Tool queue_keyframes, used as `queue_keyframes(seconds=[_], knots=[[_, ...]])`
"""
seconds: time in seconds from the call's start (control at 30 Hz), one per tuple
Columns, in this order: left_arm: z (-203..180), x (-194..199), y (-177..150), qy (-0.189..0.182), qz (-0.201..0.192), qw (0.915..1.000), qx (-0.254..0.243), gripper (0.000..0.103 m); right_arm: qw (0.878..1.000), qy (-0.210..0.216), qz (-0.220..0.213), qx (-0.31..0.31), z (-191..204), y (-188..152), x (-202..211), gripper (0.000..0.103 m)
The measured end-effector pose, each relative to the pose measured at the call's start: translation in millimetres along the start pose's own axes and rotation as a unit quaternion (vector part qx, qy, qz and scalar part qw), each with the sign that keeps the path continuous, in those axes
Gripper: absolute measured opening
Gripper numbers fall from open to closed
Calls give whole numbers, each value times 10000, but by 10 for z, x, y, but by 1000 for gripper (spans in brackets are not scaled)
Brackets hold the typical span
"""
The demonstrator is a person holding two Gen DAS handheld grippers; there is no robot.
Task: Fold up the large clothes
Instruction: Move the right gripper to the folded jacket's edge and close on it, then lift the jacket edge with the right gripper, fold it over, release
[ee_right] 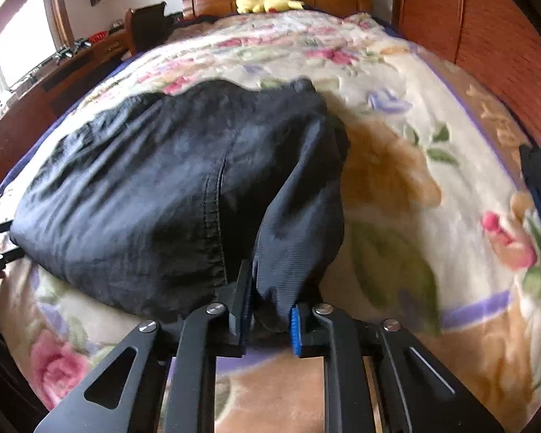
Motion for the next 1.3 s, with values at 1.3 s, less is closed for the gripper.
queue_keyframes(seconds=[1.3], knots=[[922,1148,-195,-193,-1262,9851,1153,101,9476,1494,-1760,2208,2841,1499,742,12]])
Point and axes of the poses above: each gripper's, at about its wrist camera, not at the fingertips, and x roughly against the way its jaws point, z to its left, y to its top, the point moved 8 cm from there along -x, roughly the way its jaws point, and after that the axes turned 5 degrees about -y, right-handed, at the moved point
